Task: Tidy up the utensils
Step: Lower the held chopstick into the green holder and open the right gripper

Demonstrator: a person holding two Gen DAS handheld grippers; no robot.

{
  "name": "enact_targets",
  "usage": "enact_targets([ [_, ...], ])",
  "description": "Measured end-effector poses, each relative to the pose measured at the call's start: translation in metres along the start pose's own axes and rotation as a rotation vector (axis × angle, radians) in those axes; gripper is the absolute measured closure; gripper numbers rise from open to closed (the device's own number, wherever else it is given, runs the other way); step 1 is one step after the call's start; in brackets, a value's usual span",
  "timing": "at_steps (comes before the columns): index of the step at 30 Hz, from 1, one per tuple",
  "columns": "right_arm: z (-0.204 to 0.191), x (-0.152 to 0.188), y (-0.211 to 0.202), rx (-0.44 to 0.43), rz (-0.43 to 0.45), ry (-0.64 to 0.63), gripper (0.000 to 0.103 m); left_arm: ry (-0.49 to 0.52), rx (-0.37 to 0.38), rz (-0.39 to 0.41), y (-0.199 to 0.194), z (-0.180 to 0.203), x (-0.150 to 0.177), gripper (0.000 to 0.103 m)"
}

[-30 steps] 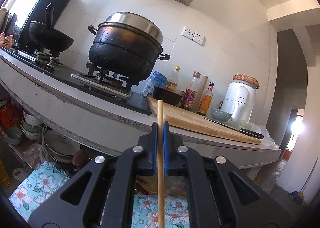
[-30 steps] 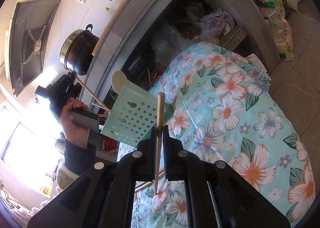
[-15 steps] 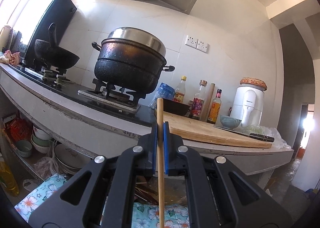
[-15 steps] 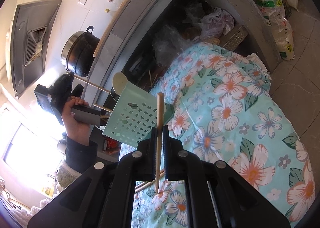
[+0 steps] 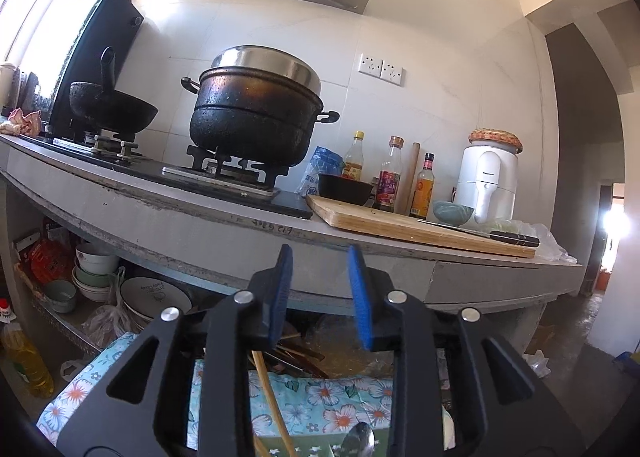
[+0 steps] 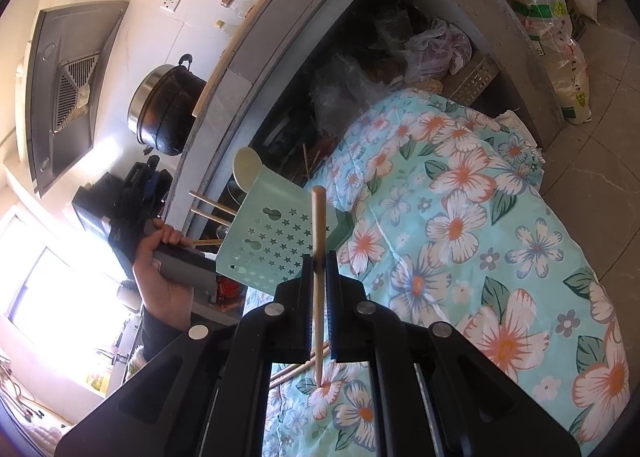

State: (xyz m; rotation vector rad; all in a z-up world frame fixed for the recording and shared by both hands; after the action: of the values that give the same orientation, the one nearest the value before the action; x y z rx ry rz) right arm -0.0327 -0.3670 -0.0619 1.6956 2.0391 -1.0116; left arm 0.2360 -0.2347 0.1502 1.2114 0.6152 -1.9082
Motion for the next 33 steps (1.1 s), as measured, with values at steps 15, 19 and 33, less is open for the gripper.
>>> enact_targets([
  [15, -0.009, 0.003, -0.006, 0.001, 0.017, -0.008, 0.097, 0.091, 0.096, -0.244, -0.109, -0.013, 0.034, 0.029],
  [19, -0.013, 0.004, -0.007, -0.003, 0.018, -0.016, 0.097, 0.122, 0.064, -0.325, -0.129, -0.032, 0.058, 0.025],
  [33, -0.030, 0.005, -0.011, -0.001, 0.025, -0.052, 0.097, 0.152, -0.059, -0.454, -0.155, -0.087, 0.104, 0.023],
])
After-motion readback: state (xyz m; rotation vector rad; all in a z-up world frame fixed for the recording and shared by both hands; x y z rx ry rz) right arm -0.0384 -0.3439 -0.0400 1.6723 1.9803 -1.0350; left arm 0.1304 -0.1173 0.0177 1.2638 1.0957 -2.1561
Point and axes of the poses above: each gripper's, at about its wrist camera, not at the fingertips, and y roughly the way its jaws point, z to its right, x to its underside, the point moved 8 cm from there along y, roughly the way its jaws point, and after that the axes turned 14 degrees about -y, right-handed, at the moved point
